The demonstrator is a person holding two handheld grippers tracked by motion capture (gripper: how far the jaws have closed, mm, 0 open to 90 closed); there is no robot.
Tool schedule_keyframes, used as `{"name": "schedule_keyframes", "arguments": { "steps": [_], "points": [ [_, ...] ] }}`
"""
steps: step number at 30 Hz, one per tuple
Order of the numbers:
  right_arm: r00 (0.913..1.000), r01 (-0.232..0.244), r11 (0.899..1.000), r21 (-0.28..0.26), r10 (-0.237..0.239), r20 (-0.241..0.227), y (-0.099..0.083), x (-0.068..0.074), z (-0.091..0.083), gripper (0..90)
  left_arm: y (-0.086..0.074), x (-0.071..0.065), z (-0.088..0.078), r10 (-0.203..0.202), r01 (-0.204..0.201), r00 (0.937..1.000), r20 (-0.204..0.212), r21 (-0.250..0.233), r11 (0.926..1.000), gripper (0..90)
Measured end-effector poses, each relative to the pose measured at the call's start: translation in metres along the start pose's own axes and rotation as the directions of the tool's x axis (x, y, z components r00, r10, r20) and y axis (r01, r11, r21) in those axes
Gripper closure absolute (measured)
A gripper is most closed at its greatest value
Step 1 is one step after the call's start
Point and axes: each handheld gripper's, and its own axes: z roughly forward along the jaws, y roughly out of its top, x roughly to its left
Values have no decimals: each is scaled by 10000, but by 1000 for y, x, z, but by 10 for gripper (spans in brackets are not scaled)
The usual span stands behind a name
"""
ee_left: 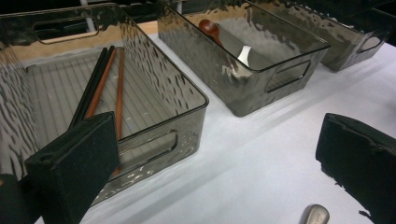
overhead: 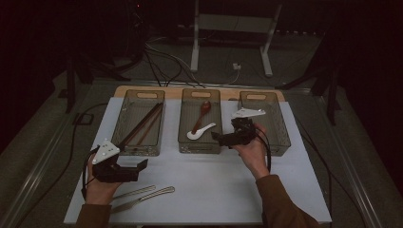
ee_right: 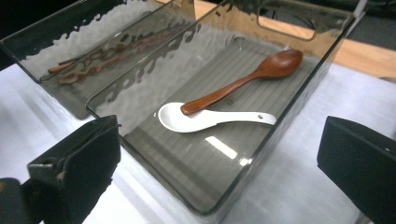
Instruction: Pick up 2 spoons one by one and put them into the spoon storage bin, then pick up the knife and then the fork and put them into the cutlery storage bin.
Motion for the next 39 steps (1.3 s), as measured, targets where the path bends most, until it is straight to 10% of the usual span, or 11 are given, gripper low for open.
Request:
{"name": "schedule_keyframes", "arguments": {
  "steps": [39],
  "points": [
    [9996, 33, 9952, -982, -7, 266, -74, -16, -68, 0, -18, -10, 3, 540, -585, 9961, 692, 644, 9962, 8]
  ]
}}
